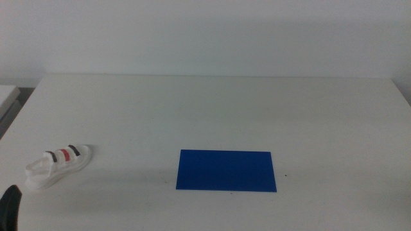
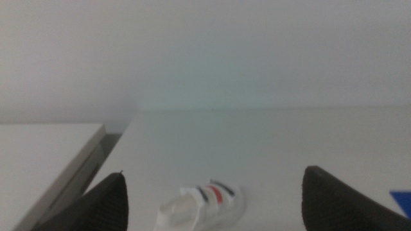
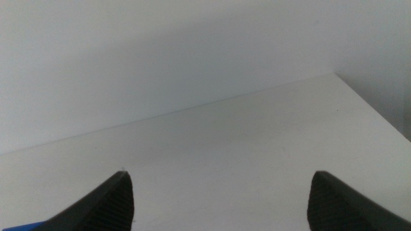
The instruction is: Use one arm to grab the shoe from the table and place it on the mat.
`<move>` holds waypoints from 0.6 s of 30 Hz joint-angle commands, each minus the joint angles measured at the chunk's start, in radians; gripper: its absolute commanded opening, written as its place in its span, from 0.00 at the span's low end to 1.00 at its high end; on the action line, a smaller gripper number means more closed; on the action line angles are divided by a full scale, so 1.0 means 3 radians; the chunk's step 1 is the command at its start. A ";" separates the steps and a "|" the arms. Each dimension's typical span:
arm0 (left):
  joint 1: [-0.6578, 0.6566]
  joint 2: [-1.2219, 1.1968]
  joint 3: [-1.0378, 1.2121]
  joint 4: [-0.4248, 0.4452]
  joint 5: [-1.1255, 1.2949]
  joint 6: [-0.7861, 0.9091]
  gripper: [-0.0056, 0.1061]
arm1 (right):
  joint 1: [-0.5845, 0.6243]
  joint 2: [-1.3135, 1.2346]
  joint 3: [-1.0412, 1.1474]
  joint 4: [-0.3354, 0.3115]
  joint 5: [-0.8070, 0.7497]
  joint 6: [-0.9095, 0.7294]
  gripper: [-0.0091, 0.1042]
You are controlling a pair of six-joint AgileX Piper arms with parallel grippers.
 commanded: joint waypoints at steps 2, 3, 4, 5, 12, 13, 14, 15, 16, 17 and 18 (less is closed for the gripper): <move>0.0005 0.0452 -0.0282 -0.0011 0.0003 0.0000 0.86 | 0.0006 -0.0016 0.0008 -0.0024 -0.0028 -0.0012 0.78; -0.0001 0.0715 -0.0452 -0.0011 0.0030 0.0000 0.86 | 0.0006 -0.0016 0.0008 -0.0024 -0.0028 -0.0012 0.78; -0.0001 0.0982 -0.0644 -0.0011 0.0082 0.0048 0.86 | 0.0006 -0.0016 0.0008 -0.0024 -0.0028 -0.0012 0.78; -0.0001 0.1230 -0.0804 -0.0011 0.0131 0.0131 0.86 | 0.0006 -0.0016 0.0008 -0.0024 -0.0028 -0.0012 0.78; -0.0001 0.2335 -0.1970 -0.0024 0.0668 0.0392 0.86 | 0.0006 -0.0016 0.0008 -0.0024 -0.0028 -0.0012 0.78; -0.0001 0.2432 -0.2119 -0.0017 0.0765 0.0452 0.86 | 0.0006 -0.0016 0.0008 -0.0024 -0.0028 -0.0012 0.78; -0.0001 0.2527 -0.2238 -0.0017 0.0889 0.0477 0.86 | 0.0006 -0.0016 0.0008 -0.0024 -0.0028 -0.0012 0.78; -0.0001 0.2619 -0.2386 -0.0017 0.1050 0.0514 0.86 | 0.0006 -0.0016 0.0008 -0.0024 -0.0028 -0.0012 0.78; -0.0001 0.2710 -0.2539 -0.0011 0.1237 0.0533 0.86 | 0.0006 -0.0016 0.0008 -0.0024 -0.0028 -0.0012 0.78; -0.0001 0.2812 -0.2677 0.0015 0.1309 0.0621 0.86 | 0.0006 -0.0016 0.0008 -0.0024 -0.0028 -0.0012 0.78; -0.0001 0.2907 -0.2811 -0.0003 0.1349 0.0687 0.86 | 0.0006 -0.0016 0.0008 -0.0024 -0.0028 -0.0012 0.78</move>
